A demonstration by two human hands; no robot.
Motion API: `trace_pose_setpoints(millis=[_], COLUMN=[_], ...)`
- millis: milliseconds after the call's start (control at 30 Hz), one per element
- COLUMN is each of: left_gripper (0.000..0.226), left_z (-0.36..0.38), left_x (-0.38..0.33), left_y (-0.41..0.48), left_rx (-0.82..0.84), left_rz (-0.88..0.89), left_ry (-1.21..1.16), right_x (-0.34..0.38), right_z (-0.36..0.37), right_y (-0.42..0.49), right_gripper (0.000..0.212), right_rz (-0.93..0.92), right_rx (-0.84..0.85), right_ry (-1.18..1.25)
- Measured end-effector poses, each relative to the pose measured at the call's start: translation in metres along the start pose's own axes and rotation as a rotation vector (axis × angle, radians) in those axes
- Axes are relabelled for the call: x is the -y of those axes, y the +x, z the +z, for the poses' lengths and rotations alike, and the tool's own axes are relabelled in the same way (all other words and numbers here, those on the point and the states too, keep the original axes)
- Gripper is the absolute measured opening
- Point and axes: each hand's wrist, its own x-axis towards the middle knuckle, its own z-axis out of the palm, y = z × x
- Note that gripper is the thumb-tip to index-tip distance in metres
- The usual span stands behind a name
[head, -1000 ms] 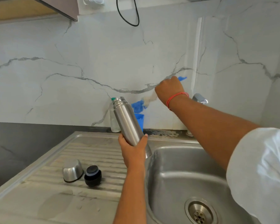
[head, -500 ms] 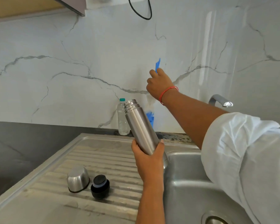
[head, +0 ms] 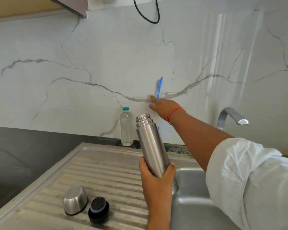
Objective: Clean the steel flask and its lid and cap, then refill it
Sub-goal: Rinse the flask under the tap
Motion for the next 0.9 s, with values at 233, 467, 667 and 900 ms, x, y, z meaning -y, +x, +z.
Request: trace_pose_setpoints(millis=[233, 467, 667, 900], left_gripper=[0.068, 0.063, 0.043, 0.04], left_z=[0.006, 0.026, 0.033, 0.041], left_x=[-0.013, -0.019, -0.025, -0.015], left_y=[-0.017, -0.045, -0.066, -0.067], left_rx=[0.09, 0.323, 0.488, 0.516], left_rz=[0.024, -0.185, -0.534, -0.64], left_ry=[0.016, -0.022, -0.249, -0.275], right_x=[-0.01, -0.025, -0.062, -0.057], right_z=[0.003, 0.045, 0.063, 0.101], right_y=[-0.078, -0.22, -0.256, -0.241], right_gripper=[0.053, 0.03, 0.041, 0.056], right_rz=[0.096, 0.449, 0.77, 0.706], right_rx=[-0.137, -0.024, 0.102, 0.135], right_ry=[0.143, 0.326, 0.746, 1.029])
